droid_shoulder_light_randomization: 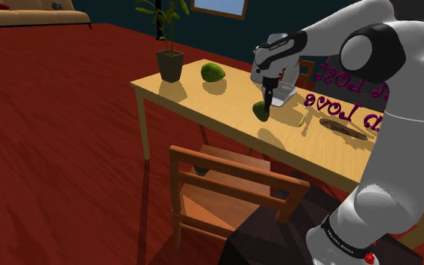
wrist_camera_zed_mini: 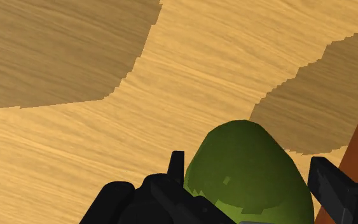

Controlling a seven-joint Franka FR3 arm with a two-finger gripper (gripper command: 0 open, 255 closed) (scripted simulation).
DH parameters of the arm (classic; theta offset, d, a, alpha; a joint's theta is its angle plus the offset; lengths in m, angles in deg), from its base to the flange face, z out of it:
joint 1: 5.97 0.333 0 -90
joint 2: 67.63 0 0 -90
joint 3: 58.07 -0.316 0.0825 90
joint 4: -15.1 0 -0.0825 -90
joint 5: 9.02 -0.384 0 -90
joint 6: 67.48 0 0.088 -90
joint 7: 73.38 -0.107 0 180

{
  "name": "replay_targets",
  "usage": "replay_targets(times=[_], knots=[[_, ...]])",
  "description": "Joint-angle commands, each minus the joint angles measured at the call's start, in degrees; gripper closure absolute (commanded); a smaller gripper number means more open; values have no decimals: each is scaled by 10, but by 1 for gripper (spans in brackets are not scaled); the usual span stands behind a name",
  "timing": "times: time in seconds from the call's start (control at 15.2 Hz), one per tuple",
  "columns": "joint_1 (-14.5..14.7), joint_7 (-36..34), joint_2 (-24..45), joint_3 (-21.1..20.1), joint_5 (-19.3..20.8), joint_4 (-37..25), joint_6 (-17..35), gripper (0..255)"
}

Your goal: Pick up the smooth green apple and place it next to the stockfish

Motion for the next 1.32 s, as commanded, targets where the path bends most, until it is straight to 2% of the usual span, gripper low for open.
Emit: replay_targets(times=[0.0, 1.25], knots=[[1, -1, -5, 1, 2, -10, -15, 255], [2, -2, -36, 6, 15, -117, -150, 255]])
